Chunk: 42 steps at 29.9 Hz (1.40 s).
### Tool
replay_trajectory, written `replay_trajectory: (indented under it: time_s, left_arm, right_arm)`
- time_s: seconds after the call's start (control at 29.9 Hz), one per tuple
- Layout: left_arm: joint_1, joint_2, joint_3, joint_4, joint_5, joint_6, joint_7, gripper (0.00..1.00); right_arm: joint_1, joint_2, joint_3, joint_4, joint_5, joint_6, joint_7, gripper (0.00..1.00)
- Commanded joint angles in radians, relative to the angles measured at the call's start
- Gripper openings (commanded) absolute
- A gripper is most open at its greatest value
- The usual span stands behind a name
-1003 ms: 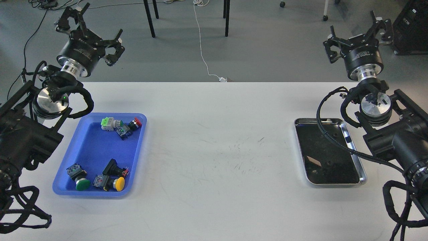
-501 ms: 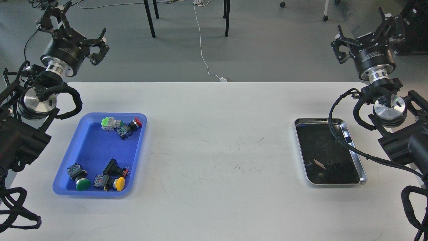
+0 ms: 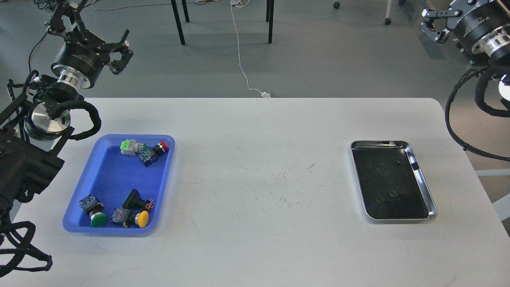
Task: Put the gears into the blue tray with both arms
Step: 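Raise the right arm and move the right gripper over the metal tray, then lower the right gripper into the metal tray and grasp the small black gear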
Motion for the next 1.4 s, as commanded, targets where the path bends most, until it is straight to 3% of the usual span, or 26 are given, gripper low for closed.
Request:
replay_trajectory:
  time_s: [0.0, 0.33, 0.53, 0.67, 0.8, 0.97, 1.1, 1.27, 1.37]
  left_arm:
    - [0.009, 0.018, -0.001, 0.000, -0.002, -0.005, 0.000, 0.98]
    - [0.014, 0.034, 0.007, 0.000, 0.000, -0.013, 0.001, 0.98]
    - [0.014, 0.027, 0.004, 0.000, -0.002, -0.013, 0.001, 0.98]
    - [0.014, 0.023, 0.002, 0.000, -0.002, -0.013, -0.002, 0.98]
    - [0.026, 0.021, 0.000, 0.000, -0.002, -0.013, -0.002, 0.98]
    - [0.037, 0.023, -0.001, 0.000, -0.002, -0.013, -0.003, 0.98]
    - [0.041, 0.021, -0.001, 0.000, -0.002, -0.013, -0.003, 0.98]
    - [0.043, 0.023, -0.001, 0.002, -0.002, -0.014, -0.003, 0.98]
    - [0.043, 0.021, 0.000, 0.002, -0.002, -0.014, -0.003, 0.98]
  right_arm:
    - [0.130, 0.009, -0.182, 0.003, -0.019, 0.002, 0.000, 0.99]
    - [0.422, 0.072, -0.676, 0.171, -0.491, -0.003, 0.035, 0.98]
    - [0.609, 0.089, -0.962, 0.361, -0.758, -0.001, 0.041, 0.97]
    - [0.687, 0.101, -1.143, 0.507, -1.009, -0.016, 0.098, 0.96]
    - [0.684, 0.094, -1.248, 0.562, -1.210, -0.076, 0.107, 0.94]
    - [0.612, 0.098, -1.340, 0.558, -1.336, -0.145, 0.106, 0.94]
    - [0.543, 0.101, -1.351, 0.535, -1.344, -0.147, 0.104, 0.85]
    - [0.422, 0.109, -1.366, 0.382, -1.404, -0.167, 0.103, 0.73]
    - [0.373, 0.129, -1.366, 0.319, -1.404, -0.219, 0.095, 0.71]
